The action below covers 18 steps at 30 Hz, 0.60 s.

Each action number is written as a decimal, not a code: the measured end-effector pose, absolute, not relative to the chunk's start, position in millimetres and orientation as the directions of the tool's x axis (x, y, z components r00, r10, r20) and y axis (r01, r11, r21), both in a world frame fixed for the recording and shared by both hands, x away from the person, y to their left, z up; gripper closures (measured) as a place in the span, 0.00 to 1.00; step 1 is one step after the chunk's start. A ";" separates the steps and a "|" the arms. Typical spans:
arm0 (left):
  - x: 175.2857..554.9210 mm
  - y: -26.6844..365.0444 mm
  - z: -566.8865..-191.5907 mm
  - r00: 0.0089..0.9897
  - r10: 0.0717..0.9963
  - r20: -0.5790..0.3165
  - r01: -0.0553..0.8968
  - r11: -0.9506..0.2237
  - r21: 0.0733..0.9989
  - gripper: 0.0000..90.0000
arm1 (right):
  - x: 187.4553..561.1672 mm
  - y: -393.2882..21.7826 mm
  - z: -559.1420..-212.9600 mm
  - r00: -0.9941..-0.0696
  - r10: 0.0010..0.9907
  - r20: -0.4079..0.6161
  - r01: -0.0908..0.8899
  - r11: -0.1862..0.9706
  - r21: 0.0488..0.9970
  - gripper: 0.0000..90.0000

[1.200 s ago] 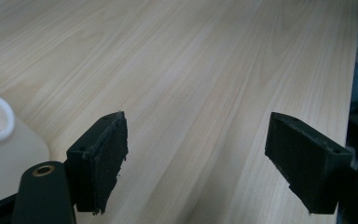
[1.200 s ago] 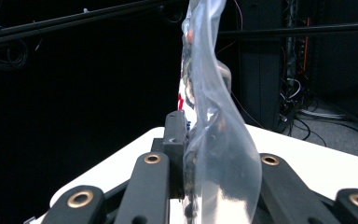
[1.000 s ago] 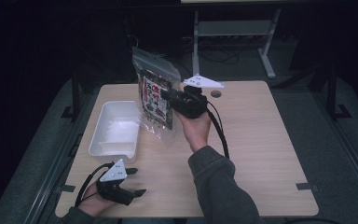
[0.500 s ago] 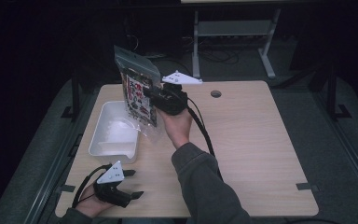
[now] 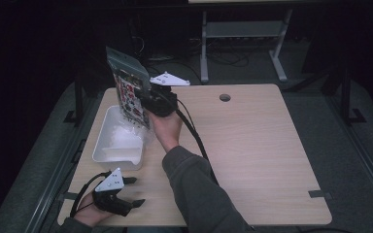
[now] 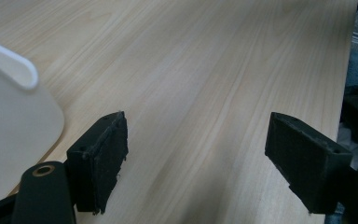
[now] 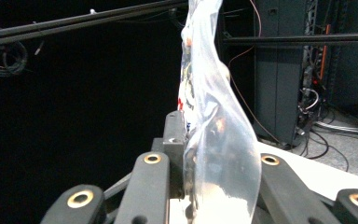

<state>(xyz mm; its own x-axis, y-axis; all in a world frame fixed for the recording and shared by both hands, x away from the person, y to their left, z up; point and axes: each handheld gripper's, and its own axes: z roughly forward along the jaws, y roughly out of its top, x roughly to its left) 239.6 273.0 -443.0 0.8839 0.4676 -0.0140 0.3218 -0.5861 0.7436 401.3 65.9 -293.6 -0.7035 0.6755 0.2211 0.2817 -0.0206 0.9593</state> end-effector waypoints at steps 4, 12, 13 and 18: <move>240.0 279.5 -444.6 0.877 0.479 -0.017 0.332 -0.582 0.742 0.23 | 405.7 80.4 -295.9 -0.695 0.687 0.212 0.279 -0.014 0.960 0.83; 241.1 280.0 -446.0 0.880 0.474 -0.017 0.331 -0.590 0.737 0.23 | 416.3 103.4 -308.8 -0.669 0.715 0.205 0.286 -0.007 0.958 0.83; 241.2 280.0 -446.0 0.880 0.474 -0.018 0.332 -0.588 0.738 0.23 | 417.4 105.5 -310.6 -0.665 0.719 0.204 0.285 -0.009 0.959 0.83; 241.7 280.1 -446.4 0.882 0.471 -0.022 0.332 -0.587 0.739 0.23 | 421.4 116.8 -320.6 -0.644 0.739 0.197 0.277 -0.014 0.961 0.83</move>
